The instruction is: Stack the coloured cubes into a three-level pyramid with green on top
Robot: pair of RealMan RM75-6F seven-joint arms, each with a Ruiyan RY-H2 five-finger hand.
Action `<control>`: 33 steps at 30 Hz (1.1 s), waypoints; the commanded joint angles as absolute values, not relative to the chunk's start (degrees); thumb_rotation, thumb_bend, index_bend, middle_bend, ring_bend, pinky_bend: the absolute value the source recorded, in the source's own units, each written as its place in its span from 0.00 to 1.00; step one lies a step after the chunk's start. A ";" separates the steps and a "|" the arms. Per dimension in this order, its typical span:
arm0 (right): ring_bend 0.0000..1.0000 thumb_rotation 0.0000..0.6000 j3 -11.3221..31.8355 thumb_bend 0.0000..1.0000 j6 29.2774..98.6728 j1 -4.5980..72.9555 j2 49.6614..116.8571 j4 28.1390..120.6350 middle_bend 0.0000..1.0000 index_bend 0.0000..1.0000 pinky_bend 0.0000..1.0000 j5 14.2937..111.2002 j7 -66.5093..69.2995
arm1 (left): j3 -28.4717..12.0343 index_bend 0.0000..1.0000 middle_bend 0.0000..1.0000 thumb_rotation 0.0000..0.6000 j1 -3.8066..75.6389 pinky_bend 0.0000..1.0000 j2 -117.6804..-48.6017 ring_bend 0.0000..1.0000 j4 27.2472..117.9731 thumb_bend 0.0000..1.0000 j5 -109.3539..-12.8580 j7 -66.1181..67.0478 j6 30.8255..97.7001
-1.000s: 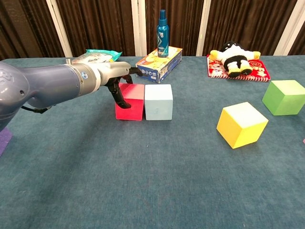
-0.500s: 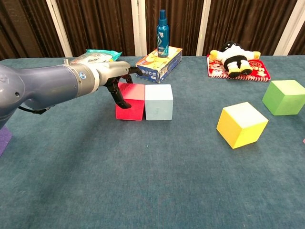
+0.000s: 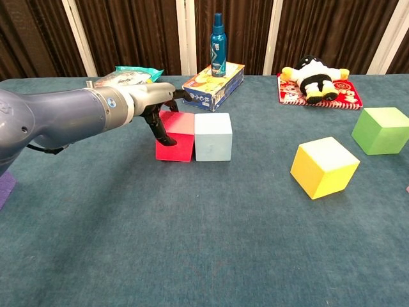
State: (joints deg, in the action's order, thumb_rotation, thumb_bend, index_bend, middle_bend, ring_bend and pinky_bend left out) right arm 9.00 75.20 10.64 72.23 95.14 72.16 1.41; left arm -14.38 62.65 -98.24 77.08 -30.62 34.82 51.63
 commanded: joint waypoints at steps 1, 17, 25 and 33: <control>0.00 1.00 9.02 0.34 75.21 10.63 72.21 95.17 0.00 0.00 0.00 72.10 1.38 | -14.31 0.03 0.30 1.00 62.72 0.05 -98.35 0.04 76.90 0.34 -30.42 34.91 51.50; 0.00 1.00 8.98 0.34 75.24 10.62 72.21 95.32 0.00 0.00 0.00 72.17 1.36 | -13.66 0.00 0.15 1.00 62.73 0.05 -97.66 0.03 77.41 0.18 -29.96 35.83 51.76; 0.00 1.00 8.93 0.34 75.34 10.56 72.14 95.40 0.00 0.00 0.00 72.34 1.46 | -13.78 0.00 0.04 1.00 62.01 0.03 -95.40 0.00 80.06 0.16 -29.48 36.04 53.09; 0.00 1.00 8.81 0.34 75.51 10.50 72.17 95.51 0.00 0.00 0.00 72.71 1.54 | -12.81 0.00 0.01 1.00 60.25 0.02 -90.52 0.00 84.46 0.13 -28.97 36.52 54.41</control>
